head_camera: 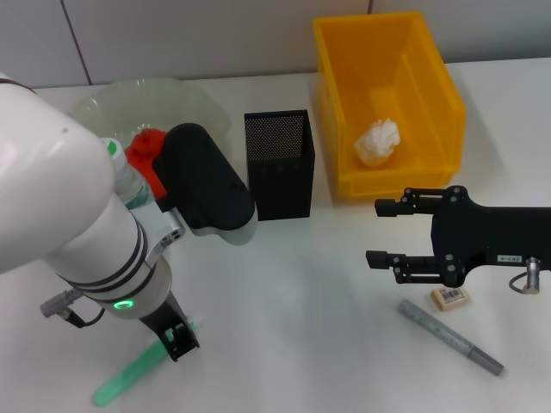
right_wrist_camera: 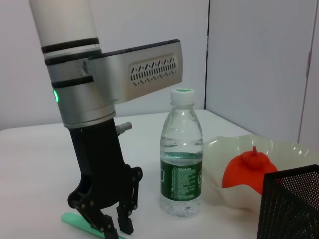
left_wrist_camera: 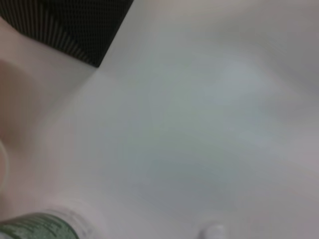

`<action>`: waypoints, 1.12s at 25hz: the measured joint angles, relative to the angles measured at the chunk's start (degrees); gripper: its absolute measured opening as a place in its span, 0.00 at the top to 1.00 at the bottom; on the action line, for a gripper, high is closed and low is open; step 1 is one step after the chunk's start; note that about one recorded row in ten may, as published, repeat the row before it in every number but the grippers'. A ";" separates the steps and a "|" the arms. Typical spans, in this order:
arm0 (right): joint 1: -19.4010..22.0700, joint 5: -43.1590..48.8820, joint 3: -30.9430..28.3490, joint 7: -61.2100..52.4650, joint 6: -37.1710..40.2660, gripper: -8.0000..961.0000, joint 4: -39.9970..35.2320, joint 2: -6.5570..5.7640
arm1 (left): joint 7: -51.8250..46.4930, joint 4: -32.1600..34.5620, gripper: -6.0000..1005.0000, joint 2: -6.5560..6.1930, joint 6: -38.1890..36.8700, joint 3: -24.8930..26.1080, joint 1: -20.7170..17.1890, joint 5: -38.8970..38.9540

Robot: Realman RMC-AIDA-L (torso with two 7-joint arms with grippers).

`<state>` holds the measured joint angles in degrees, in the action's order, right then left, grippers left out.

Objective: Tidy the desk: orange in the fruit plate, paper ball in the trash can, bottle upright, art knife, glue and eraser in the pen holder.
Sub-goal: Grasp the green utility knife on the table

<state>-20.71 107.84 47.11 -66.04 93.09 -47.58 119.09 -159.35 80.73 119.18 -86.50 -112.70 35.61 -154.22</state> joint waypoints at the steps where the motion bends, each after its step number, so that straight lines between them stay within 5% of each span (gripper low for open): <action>1: -0.02 0.00 0.00 0.01 -0.01 0.28 0.01 0.00 | 0.00 0.00 0.79 0.00 0.00 0.00 0.00 0.00; 28: -0.12 0.00 0.00 0.13 -0.28 0.28 0.03 0.00 | 0.10 -2.24 0.76 0.00 1.40 0.39 1.51 0.41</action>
<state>-20.83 107.84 47.11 -65.91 92.81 -47.55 119.09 -159.25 78.49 119.18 -85.10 -112.31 37.12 -153.81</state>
